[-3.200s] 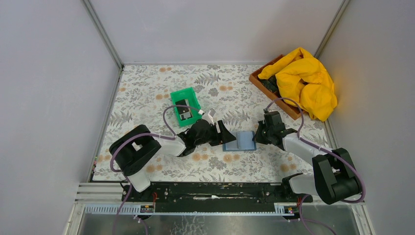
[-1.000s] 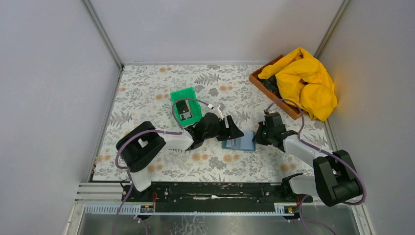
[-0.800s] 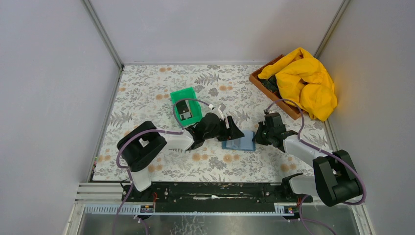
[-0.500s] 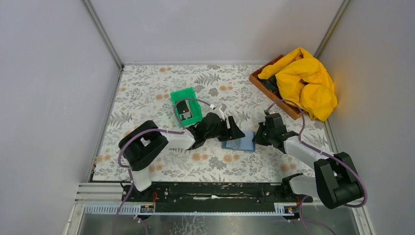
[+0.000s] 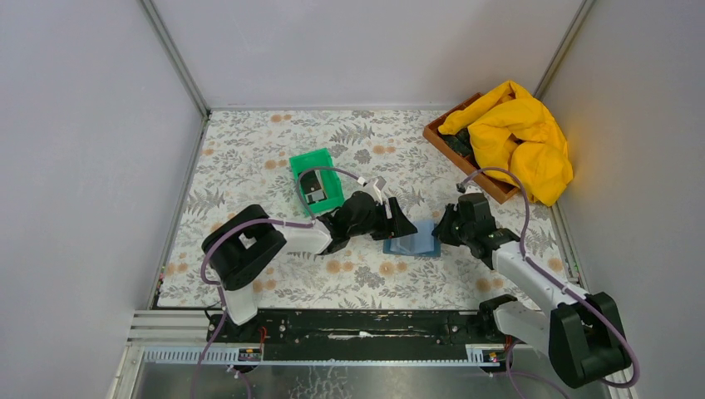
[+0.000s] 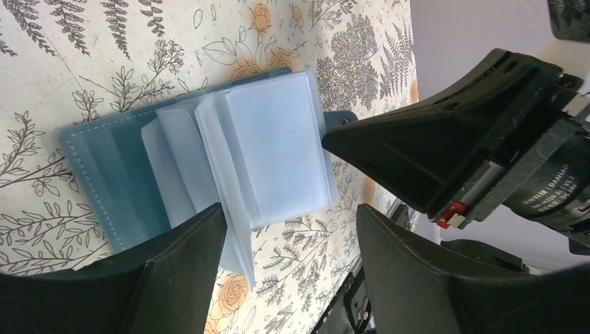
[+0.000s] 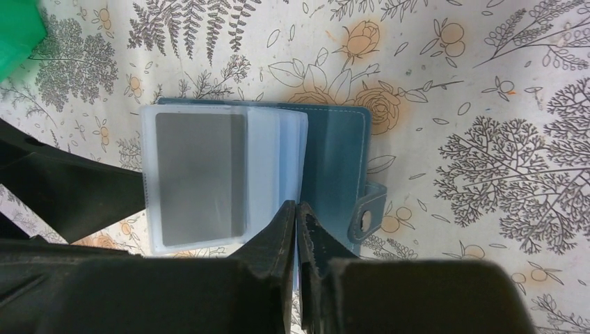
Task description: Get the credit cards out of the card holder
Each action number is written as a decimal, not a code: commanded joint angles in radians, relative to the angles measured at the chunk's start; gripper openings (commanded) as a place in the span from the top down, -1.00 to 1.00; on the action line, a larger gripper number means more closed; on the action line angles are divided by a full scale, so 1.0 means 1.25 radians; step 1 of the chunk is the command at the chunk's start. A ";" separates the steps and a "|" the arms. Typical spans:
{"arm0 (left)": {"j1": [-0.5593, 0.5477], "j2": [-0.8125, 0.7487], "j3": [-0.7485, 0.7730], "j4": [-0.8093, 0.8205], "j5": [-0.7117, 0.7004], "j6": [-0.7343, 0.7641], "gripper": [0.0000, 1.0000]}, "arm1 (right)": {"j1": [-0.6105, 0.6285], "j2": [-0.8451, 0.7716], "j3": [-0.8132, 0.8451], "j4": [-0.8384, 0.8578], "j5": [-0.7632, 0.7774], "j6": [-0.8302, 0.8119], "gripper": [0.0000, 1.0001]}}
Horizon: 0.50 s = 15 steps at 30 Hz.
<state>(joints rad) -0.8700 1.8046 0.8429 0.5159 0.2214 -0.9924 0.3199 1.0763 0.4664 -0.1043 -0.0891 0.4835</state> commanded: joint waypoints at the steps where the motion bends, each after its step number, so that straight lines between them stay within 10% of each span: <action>1: -0.005 0.014 0.012 0.024 0.007 0.012 -0.50 | 0.000 -0.041 0.028 -0.032 0.035 0.006 0.80; 15: -0.004 0.034 0.026 0.021 0.017 0.013 -0.49 | 0.000 -0.081 0.038 -0.070 0.085 0.006 0.70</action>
<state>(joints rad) -0.8700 1.8286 0.8513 0.5159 0.2283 -0.9924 0.3199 0.9943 0.4740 -0.1829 -0.0151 0.4870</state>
